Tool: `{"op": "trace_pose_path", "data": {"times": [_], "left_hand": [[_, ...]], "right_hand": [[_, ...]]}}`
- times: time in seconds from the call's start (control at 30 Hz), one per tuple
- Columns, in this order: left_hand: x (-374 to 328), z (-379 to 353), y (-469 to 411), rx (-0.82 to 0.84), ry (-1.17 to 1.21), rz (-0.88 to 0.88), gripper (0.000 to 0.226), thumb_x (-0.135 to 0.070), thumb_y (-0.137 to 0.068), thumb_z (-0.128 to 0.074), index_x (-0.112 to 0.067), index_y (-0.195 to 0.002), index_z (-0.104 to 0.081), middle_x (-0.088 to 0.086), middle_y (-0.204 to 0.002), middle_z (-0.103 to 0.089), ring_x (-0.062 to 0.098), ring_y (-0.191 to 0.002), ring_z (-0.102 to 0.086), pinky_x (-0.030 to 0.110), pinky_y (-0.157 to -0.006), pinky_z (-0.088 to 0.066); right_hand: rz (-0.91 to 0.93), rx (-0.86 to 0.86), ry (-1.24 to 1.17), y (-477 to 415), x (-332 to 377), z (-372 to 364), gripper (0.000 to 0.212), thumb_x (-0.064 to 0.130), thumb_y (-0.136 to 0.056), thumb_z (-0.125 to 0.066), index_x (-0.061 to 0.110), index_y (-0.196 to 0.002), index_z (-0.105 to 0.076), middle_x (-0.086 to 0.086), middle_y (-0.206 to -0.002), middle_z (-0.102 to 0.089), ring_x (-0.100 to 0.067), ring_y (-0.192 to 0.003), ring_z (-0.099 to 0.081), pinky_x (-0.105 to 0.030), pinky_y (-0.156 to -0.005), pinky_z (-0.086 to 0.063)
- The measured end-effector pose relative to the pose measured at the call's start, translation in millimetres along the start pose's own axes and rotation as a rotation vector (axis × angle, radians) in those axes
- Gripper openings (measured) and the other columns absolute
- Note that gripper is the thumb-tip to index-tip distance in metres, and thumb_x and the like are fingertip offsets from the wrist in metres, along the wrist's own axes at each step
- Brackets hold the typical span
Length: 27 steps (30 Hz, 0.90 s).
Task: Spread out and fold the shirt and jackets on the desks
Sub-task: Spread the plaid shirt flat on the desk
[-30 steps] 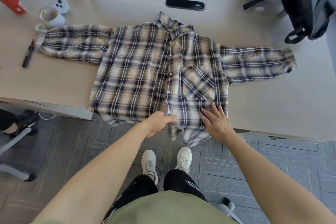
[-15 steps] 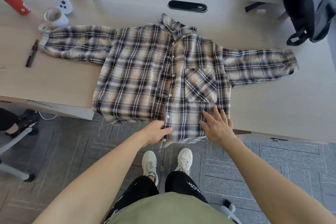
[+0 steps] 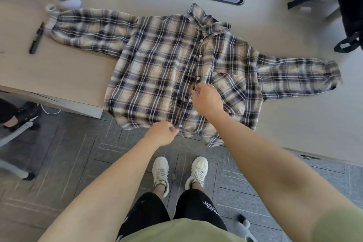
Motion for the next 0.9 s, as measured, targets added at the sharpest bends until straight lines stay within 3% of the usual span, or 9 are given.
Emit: {"op": "trace_pose_path", "data": {"times": [0.13,0.2,0.27,0.33,0.43,0.6,0.73,0.83,0.9], "left_hand": [[-21,25,4,-0.24,-0.203,-0.076,0.05,-0.054,-0.1,-0.046,-0.014,-0.074,-0.061,0.001,-0.065,-0.058,0.021,-0.061,-0.06,0.029,-0.053,-0.046],[-38,45,10,-0.42,-0.251,-0.16,0.041,-0.051,-0.1,-0.047,-0.017,-0.089,-0.067,0.0,-0.078,-0.064,0.022,-0.077,-0.063,0.031,-0.06,-0.047],[-50,61,15,-0.561,-0.277,-0.276,0.037,-0.049,-0.098,-0.051,-0.021,-0.118,-0.064,0.004,-0.114,-0.063,0.026,-0.108,-0.055,0.037,-0.084,-0.049],[-47,60,9,-0.519,-0.309,-0.299,0.048,-0.05,-0.097,-0.051,-0.026,-0.138,-0.051,0.006,-0.142,-0.045,0.029,-0.131,-0.039,0.043,-0.105,-0.038],[-34,53,0,-0.427,-0.358,-0.257,0.054,-0.053,-0.098,-0.044,-0.03,-0.147,-0.038,0.004,-0.157,-0.025,0.03,-0.143,-0.022,0.048,-0.114,-0.026],[-35,56,-1,-0.399,-0.359,-0.245,0.051,-0.05,-0.1,-0.041,-0.032,-0.148,-0.038,0.002,-0.157,-0.023,0.031,-0.143,-0.02,0.049,-0.114,-0.024],[-31,60,-6,-0.353,-0.385,-0.259,0.051,-0.05,-0.102,-0.037,-0.035,-0.15,-0.034,-0.002,-0.163,-0.012,0.031,-0.145,-0.018,0.051,-0.115,-0.025],[-25,52,-9,-0.329,-0.456,-0.278,0.055,-0.053,-0.103,-0.03,-0.039,-0.155,-0.02,-0.005,-0.166,-0.004,0.03,-0.147,-0.015,0.051,-0.116,-0.023],[-22,50,-9,-0.32,-0.467,-0.277,0.056,-0.054,-0.102,-0.027,-0.04,-0.155,-0.018,-0.006,-0.166,-0.001,0.03,-0.148,-0.013,0.051,-0.116,-0.021]], "right_hand": [[-0.24,0.065,0.115,-28,-11,-14,0.032,0.033,-0.1,-0.052,0.008,-0.12,-0.05,-0.009,-0.101,-0.064,-0.027,-0.083,-0.065,-0.037,-0.061,-0.054],[-0.27,0.058,0.128,-37,-16,-16,0.02,0.024,-0.099,-0.057,0.007,-0.109,-0.054,-0.008,-0.089,-0.063,-0.025,-0.077,-0.064,-0.035,-0.058,-0.05],[-0.251,0.063,0.042,-42,-19,-16,0.018,0.023,-0.099,-0.059,0.007,-0.092,-0.054,-0.006,-0.073,-0.059,-0.022,-0.063,-0.061,-0.031,-0.051,-0.048],[-0.22,0.042,-0.13,-40,-18,-9,0.029,0.026,-0.1,-0.059,0.01,-0.077,-0.054,-0.002,-0.064,-0.057,-0.017,-0.05,-0.054,-0.025,-0.044,-0.044],[-0.16,-0.13,-0.378,-25,-9,16,0.026,0.027,-0.1,-0.058,0.011,-0.079,-0.061,0.002,-0.064,-0.058,-0.013,-0.05,-0.049,-0.022,-0.045,-0.043],[-0.176,-0.059,-0.137,-29,3,-4,0.026,0.035,-0.101,-0.052,0.009,-0.096,-0.056,-0.003,-0.071,-0.06,-0.018,-0.053,-0.053,-0.031,-0.045,-0.044],[-0.263,0.037,0.063,-34,-5,-15,0.04,0.039,-0.101,-0.052,0.006,-0.123,-0.047,-0.01,-0.099,-0.063,-0.027,-0.078,-0.065,-0.036,-0.055,-0.051],[-0.234,-0.011,-0.024,-31,-13,-13,0.014,0.027,-0.101,-0.048,0.013,-0.098,-0.051,-0.006,-0.084,-0.061,-0.02,-0.06,-0.054,-0.029,-0.047,-0.039],[-0.201,-0.103,-0.167,-25,-10,-5,0.019,0.025,-0.1,-0.048,0.016,-0.083,-0.051,-0.004,-0.072,-0.06,-0.019,-0.054,-0.05,-0.029,-0.045,-0.038]]}}
Point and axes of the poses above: each hand's wrist, its own y-axis away from the middle knuckle, its own z-axis out of the back of the hand, x = y × z, the point moved 10 cm from there along -y, towards the middle knuckle
